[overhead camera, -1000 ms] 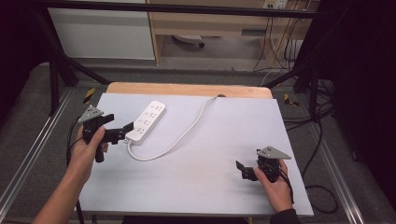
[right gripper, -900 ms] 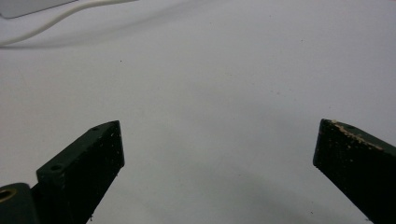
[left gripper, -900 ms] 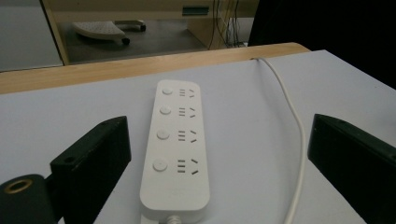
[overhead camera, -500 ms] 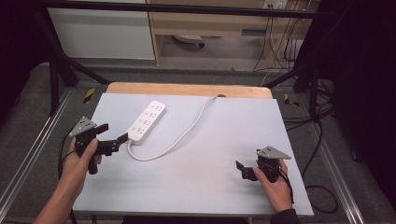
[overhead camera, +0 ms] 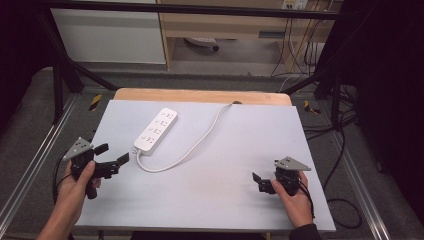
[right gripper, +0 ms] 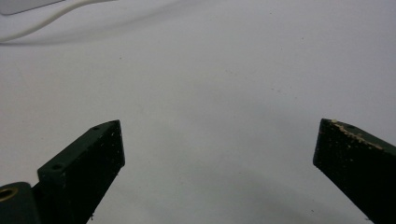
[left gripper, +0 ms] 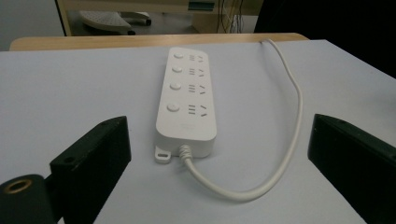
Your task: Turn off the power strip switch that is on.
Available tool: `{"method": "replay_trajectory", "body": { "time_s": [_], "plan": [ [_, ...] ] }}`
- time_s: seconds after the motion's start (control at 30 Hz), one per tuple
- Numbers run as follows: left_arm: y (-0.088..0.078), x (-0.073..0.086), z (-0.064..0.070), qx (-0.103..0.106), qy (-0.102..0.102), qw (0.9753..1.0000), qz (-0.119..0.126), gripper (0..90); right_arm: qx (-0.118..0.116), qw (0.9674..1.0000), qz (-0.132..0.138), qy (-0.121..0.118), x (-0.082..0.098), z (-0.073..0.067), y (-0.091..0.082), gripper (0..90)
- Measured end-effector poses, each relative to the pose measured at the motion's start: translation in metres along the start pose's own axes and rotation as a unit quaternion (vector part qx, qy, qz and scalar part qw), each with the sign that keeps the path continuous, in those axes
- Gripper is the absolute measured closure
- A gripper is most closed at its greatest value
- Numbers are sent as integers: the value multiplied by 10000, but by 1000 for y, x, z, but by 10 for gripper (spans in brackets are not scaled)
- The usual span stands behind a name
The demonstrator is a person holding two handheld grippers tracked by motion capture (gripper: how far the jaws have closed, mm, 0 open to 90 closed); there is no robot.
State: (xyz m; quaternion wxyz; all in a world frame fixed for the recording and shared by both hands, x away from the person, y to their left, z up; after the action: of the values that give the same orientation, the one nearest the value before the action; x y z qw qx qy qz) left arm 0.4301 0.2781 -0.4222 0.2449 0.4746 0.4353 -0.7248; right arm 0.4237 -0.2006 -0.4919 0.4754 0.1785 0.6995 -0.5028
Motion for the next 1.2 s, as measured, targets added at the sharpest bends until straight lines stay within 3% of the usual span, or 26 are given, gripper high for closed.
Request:
{"method": "replay_trajectory", "body": {
  "time_s": [0.37,0.67,0.87,1.0,1.2],
  "plan": [
    [-8,14,-8,-79,55,9999,54,58,1,10000,-5,0,0,0,0,27],
    [-7,27,-2,-61,99,9999,63,59,11,10000,-13,6,0,0,0,27],
    [-2,42,5,-42,242,9997,-97,61,29,10000,-18,-4,1,1,1,26],
    [4,49,12,55,287,9994,-211,61,80,9999,-133,33,4,3,2,27],
    [13,58,24,146,301,9990,-293,64,382,9974,-598,161,19,16,8,30]
  ]
}}
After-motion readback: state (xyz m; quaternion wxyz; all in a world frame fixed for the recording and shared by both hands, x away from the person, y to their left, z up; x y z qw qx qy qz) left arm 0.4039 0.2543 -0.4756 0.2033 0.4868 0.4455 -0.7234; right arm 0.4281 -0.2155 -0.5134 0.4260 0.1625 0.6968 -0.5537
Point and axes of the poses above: each handheld gripper's, and its own axes: y roughly forward along the jaws, x roughly out of its underside, z roughly to its right, the point moved 9 cm from there along y, roughly forward along the jaws
